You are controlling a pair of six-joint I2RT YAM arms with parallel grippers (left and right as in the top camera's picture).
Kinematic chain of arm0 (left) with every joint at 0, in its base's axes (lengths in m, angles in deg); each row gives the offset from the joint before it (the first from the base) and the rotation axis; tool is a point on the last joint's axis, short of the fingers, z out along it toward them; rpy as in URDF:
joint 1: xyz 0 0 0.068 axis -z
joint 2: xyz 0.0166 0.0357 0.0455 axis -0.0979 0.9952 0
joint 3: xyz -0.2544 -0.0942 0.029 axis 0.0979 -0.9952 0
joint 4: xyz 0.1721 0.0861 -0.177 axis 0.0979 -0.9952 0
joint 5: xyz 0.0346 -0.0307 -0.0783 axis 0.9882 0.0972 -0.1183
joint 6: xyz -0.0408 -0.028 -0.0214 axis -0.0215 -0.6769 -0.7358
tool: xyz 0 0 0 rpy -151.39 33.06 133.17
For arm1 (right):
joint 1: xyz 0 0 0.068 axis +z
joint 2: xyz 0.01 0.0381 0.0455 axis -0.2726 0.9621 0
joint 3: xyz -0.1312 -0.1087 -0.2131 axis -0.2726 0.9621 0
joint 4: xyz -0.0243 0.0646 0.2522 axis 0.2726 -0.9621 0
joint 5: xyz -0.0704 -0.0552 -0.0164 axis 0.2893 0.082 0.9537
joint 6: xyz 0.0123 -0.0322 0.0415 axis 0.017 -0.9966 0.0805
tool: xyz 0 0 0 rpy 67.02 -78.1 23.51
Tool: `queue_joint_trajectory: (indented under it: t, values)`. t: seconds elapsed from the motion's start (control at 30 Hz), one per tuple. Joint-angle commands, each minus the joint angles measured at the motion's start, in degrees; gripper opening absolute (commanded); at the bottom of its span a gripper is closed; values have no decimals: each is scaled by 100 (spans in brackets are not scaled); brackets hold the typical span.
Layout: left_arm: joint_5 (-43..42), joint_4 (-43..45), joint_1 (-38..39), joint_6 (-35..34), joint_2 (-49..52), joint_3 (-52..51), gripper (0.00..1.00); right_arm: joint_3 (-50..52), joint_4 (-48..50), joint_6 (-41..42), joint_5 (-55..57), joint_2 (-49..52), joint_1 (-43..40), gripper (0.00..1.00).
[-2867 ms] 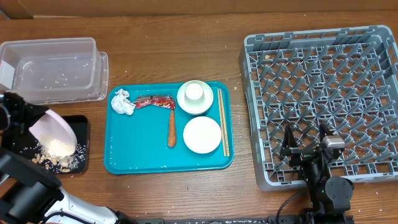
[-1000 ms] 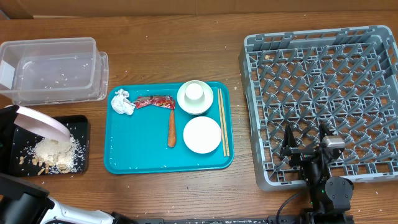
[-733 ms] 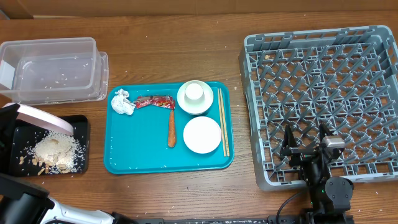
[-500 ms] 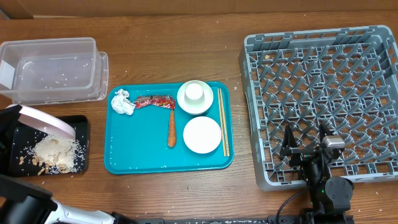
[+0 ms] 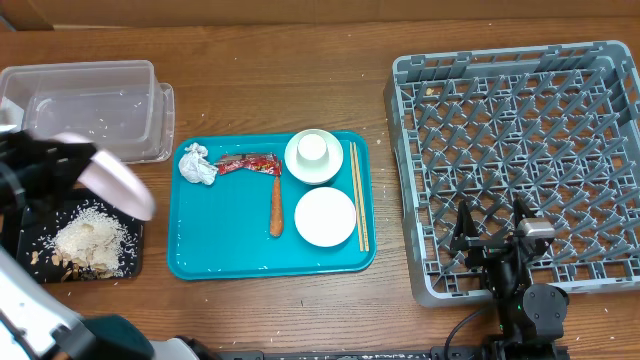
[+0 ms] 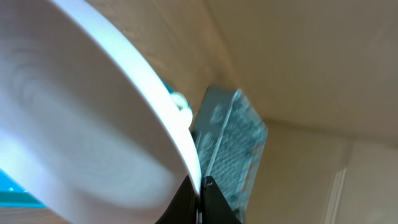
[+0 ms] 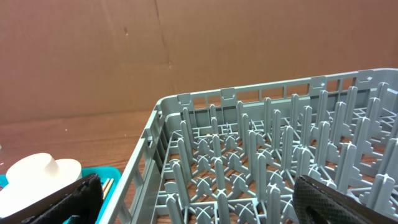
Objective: Sort waste into correct bins and load items into the dishwasher
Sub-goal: 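Carry the emptied plate back and set it on the teal tray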
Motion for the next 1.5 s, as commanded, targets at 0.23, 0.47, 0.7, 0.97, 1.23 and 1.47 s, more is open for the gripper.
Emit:
queue_joint_trajectory:
  t: [0.23, 0.47, 0.7, 0.97, 1.23, 1.47]
  values:
    - [3930, 98, 3447, -1679, -793, 146, 4, 59, 35, 11, 31, -31, -11, 100]
    - [5565, 120, 5364, -2876, -632, -289, 4, 59, 37, 13, 31, -31, -11, 100]
    - [5869, 723, 6426, -3593, -435, -1410, 4, 59, 35, 11, 31, -31, -11, 100]
    - [6343, 1915, 6645, -3637, -142, -2430, 4, 59, 35, 13, 31, -31, -11, 100]
    - [6754, 2415, 6640, -3635, 363, -2476, 4, 59, 35, 11, 31, -31, -11, 100]
    - [6454, 2328, 6662, -3637, 1016, -2481, 4, 59, 37, 13, 31, -31, -11, 100]
